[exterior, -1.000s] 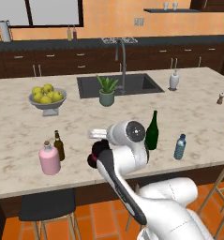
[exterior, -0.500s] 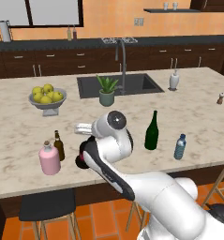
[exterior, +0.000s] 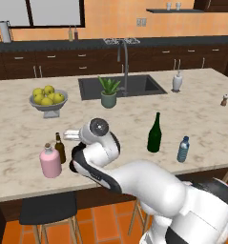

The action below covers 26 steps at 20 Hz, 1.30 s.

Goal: Move the plastic bottles in the middle to the plastics group, and the glass bottles in the middle to the glass group.

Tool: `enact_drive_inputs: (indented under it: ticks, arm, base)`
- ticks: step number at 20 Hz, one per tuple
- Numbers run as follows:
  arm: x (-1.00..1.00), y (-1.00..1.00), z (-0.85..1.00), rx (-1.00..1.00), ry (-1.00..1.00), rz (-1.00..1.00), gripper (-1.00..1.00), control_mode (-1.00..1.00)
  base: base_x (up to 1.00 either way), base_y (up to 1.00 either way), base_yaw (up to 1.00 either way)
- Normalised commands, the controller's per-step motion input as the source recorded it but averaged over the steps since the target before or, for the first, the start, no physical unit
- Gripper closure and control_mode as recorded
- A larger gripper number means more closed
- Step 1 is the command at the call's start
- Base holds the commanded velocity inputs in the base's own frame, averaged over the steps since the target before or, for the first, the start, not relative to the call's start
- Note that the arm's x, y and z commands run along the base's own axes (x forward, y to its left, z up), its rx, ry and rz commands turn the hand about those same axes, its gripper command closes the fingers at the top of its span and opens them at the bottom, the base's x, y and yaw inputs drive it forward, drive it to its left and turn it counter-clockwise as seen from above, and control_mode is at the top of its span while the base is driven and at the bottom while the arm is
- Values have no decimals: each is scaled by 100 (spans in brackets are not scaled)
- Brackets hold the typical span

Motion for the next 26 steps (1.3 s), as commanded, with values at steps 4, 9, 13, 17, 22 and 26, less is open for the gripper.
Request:
enact_drive_inputs:
  ticks: [4,9,13,17,22,26]
  arm:
    - [38,27,-34,-6,0,0,100,-100]
    - [31,22,-35,0,0,0,100,-100]
    - [-9,6,-39,0,1,0,100,-100]
    - [-6,0,-20,0,-1,0,-100,-100]
    - [0,0,30,9,-1,0,-100,-100]
    - [3,0,58,6,-9,2,-100,-100]
  base:
    - [0,0,0]
    - [0,0,0]
    - [0,0,0]
    - [0,0,0]
    - [0,0,0]
    - [0,0,0]
